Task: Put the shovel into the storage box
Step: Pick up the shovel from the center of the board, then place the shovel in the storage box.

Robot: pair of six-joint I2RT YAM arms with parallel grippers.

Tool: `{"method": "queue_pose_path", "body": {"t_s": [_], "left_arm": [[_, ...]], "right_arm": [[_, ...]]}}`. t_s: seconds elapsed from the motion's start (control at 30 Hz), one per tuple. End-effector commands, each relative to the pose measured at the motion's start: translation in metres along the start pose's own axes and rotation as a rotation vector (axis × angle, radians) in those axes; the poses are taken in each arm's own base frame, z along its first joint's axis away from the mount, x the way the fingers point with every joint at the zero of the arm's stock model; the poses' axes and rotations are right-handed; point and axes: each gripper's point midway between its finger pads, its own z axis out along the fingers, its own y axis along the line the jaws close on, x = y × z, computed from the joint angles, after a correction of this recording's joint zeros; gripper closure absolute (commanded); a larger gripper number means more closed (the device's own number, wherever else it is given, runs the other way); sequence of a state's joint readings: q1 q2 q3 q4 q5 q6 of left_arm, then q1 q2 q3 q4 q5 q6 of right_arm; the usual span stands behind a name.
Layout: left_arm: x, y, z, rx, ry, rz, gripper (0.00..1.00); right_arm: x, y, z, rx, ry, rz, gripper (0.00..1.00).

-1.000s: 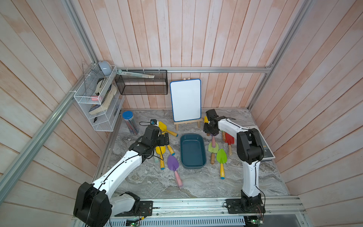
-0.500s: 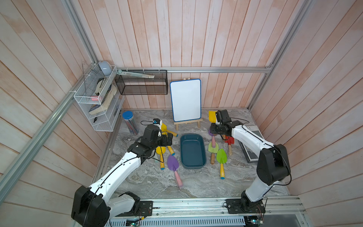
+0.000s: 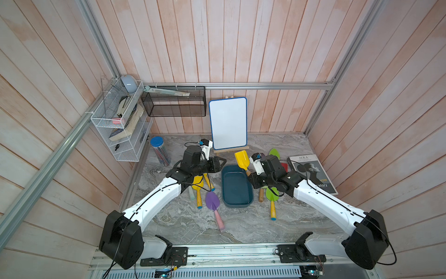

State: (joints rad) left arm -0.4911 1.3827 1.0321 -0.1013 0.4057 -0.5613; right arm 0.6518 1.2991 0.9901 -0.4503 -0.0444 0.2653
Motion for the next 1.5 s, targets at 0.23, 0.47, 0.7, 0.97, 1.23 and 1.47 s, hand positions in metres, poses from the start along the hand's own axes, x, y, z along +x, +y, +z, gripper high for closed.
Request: {"method": "queue_pose_path", "body": {"t_s": [0.23,0.47,0.7,0.97,1.23,1.47], "left_arm": [[-0.003,-0.021,0.022,0.064,-0.023,-0.037,0.47],[0.006,-0.012,0.047,-0.045,0.027,-0.034,0.57],[0.008,-0.009,0.062,-0.11,0.025,-0.024,0.58],[0.008,-0.002,0.071,-0.148,0.006,-0.032,0.71],[0.003,0.0,0.079,-0.177,-0.009,-0.019,0.73],[0.006,0.002,0.082,-0.192,-0.004,-0.017,0.85]], "right_arm": [[-0.018,0.013,-0.009,0.002,-0.084,0.062,1.0],[-0.027,0.013,-0.009,0.094,-0.101,0.109,1.0],[-0.025,0.019,-0.004,0.116,-0.094,0.126,1.0],[-0.021,0.022,-0.002,0.113,-0.085,0.13,1.0],[-0.019,0.024,0.002,0.112,-0.074,0.136,1.0],[-0.017,0.026,0.004,0.111,-0.069,0.139,1.0]]}}
